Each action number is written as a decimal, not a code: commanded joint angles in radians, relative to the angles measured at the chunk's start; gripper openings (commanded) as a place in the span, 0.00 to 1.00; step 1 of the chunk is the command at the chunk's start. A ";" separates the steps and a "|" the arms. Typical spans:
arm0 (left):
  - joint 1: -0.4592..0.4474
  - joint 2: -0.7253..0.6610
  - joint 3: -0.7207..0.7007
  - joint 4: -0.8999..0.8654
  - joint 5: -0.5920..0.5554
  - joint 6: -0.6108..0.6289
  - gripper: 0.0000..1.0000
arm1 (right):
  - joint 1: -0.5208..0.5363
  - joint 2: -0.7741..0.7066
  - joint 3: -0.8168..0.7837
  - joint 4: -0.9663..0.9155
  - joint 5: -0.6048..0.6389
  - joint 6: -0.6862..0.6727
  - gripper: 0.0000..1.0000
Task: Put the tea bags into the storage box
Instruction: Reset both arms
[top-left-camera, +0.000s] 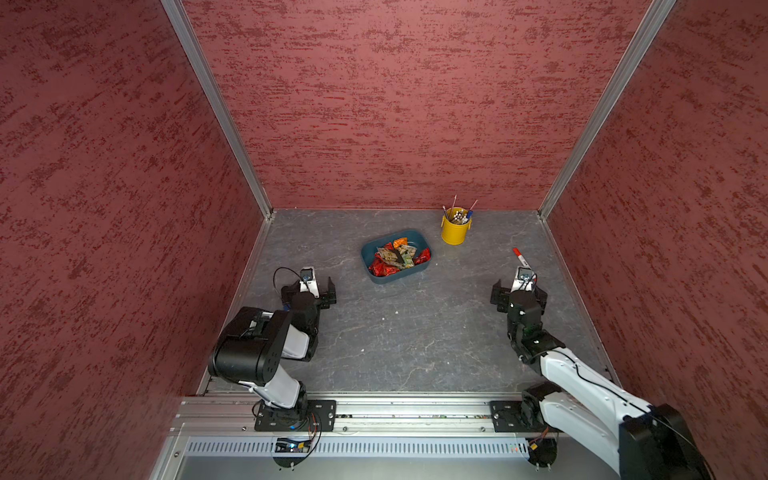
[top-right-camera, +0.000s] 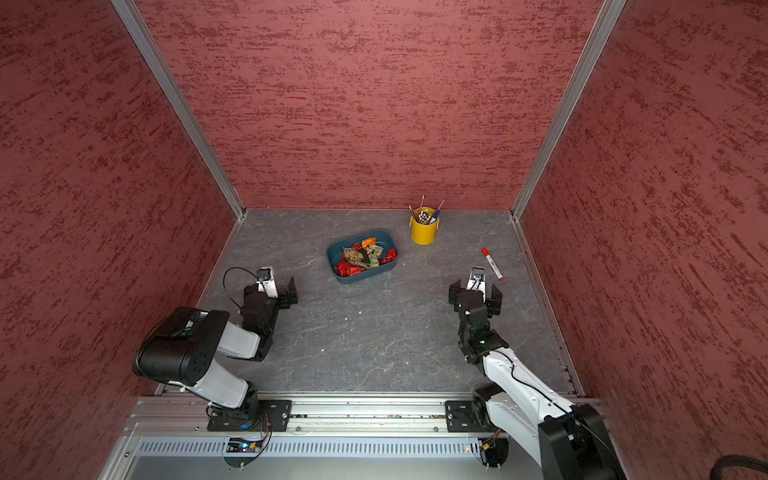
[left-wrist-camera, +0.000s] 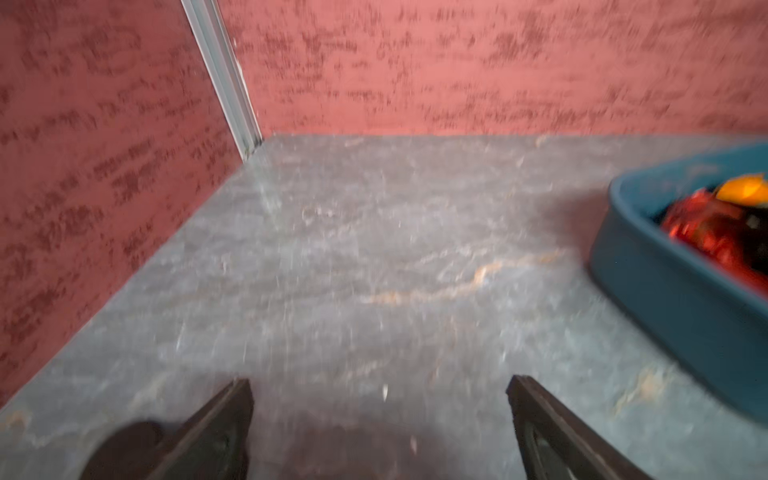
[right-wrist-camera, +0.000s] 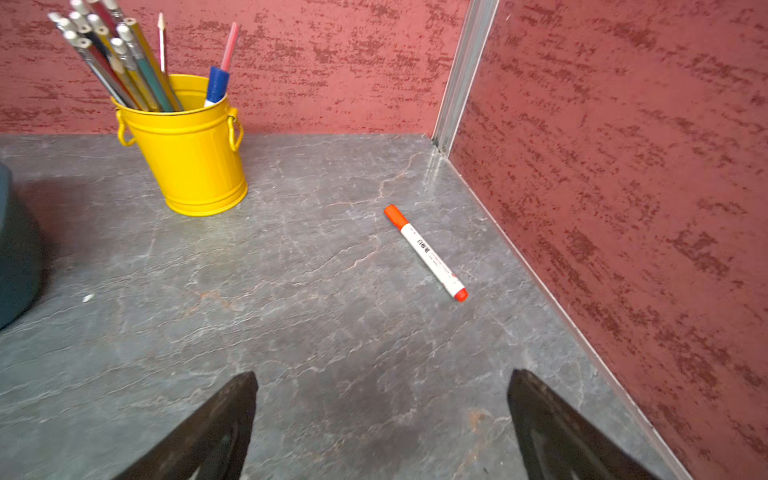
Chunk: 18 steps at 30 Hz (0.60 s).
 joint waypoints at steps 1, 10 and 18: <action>0.037 -0.035 0.092 -0.100 0.019 -0.031 1.00 | -0.034 0.085 -0.067 0.348 -0.054 -0.050 0.98; 0.057 -0.036 0.080 -0.071 0.045 -0.040 1.00 | -0.061 0.517 0.030 0.740 -0.114 -0.126 0.98; 0.044 -0.034 0.093 -0.096 0.051 -0.020 1.00 | -0.126 0.596 -0.042 0.907 -0.380 -0.131 0.99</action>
